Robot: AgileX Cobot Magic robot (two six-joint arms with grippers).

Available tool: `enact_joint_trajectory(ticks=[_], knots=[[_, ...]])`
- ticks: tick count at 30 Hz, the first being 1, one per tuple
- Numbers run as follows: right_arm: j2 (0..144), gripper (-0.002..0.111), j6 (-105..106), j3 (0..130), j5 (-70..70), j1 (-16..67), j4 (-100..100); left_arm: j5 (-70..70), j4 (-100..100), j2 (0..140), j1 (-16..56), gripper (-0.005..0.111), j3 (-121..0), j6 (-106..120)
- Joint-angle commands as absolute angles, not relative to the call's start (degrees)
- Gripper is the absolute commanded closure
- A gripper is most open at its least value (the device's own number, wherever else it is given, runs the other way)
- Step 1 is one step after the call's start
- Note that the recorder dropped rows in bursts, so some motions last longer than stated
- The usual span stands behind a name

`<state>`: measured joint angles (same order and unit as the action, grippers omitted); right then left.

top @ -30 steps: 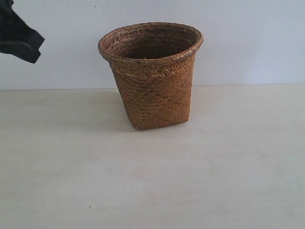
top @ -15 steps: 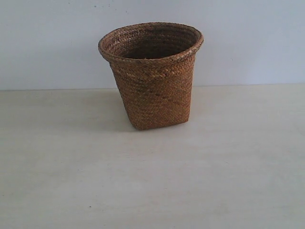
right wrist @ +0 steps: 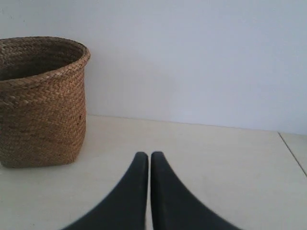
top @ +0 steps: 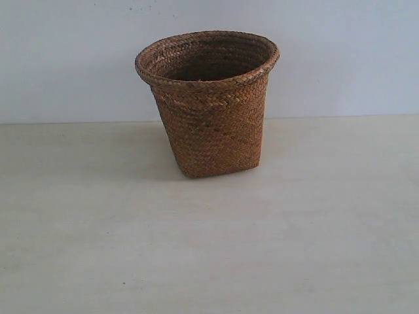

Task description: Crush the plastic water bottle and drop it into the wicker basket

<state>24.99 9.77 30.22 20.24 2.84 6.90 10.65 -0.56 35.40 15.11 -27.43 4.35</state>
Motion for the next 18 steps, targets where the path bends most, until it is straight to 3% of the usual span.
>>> enact_joint_trajectory(ticks=[1, 11, 18], knots=[[17.9, 0.108, 7.9, 25.6, 19.4, 3.1, 7.9, 9.4, -0.6, 29.1, 14.9, 0.102, -22.0, 2.9], [1.7, 0.108, 7.9, 14.9, 13.0, 3.1, 11.2, 5.1, -1.7, 13.9, 14.9, 0.102, -12.6, 0.8], [0.0, 0.108, 9.3, 11.3, 13.1, 3.1, 11.2, 3.8, -2.3, 8.2, 14.9, 0.102, -11.1, 0.8]])
